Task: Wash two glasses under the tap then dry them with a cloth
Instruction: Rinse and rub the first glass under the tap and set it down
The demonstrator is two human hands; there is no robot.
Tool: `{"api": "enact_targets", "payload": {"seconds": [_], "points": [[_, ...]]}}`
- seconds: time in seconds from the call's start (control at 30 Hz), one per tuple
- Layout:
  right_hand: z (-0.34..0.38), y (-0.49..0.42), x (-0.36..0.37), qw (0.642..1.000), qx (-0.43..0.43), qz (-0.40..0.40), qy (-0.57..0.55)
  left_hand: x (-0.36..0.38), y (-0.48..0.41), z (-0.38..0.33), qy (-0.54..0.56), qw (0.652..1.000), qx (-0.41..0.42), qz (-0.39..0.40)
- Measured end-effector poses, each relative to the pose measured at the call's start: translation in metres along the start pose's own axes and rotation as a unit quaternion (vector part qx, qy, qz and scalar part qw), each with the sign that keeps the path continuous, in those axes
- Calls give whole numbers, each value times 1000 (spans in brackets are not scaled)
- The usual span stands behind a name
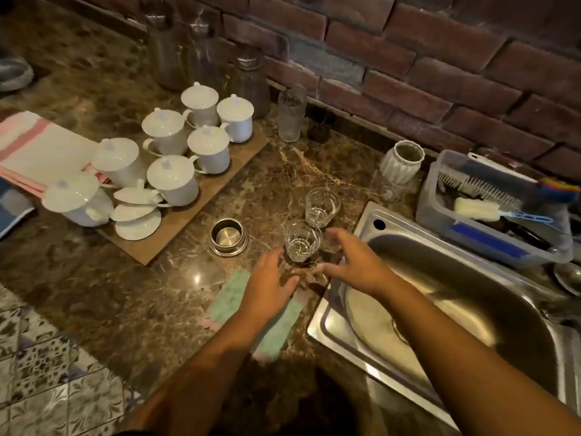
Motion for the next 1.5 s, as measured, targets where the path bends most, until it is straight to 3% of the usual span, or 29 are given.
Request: {"api": "enact_targets", "payload": {"seconds": [0.1, 0.3, 0.47, 0.67, 0.87, 1.17, 1.27, 1.37, 1.43, 1.5], "points": [[-2, -18, 3, 1000, -7, 18, -11, 2, -13, 0, -5, 999, -7, -52], [4, -47, 22, 997, -48, 52, 24, 43, 7, 20, -260, 965, 27, -36], [6, -60, 28, 996, -66, 53, 42, 56, 10, 24, -336, 938, 47, -68], [7, -63, 33, 996, -70, 43, 47, 60, 13, 27, -356, 931, 56, -63], [7, -57, 25, 996, -85, 14, 27, 59, 8, 23, -382, 924, 2, 6], [-20, 15, -46, 995, -90, 4, 37, 49, 10, 2, -387, 917, -54, 81], [-31, 58, -77, 997, -76, -21, 25, 45, 2, -33, -264, 953, -108, 106], [-43, 103, -104, 996, -71, -55, 24, 55, 1, -81, 35, 986, -146, 70], [-51, 134, -120, 994, -72, -85, 8, 72, 12, -116, 211, 959, -173, 72], [-59, 164, -133, 992, -71, -107, -6, 96, 31, -148, 340, 910, -199, 129]]}}
Point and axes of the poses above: each hand's wrist, its own y-axis away from the middle knuckle, its own x-axis out of the palm, z = x × y, the point moved 4 cm from there along -y, towards the middle knuckle, and after that the axes turned 3 degrees about -x, right-handed, at the moved point
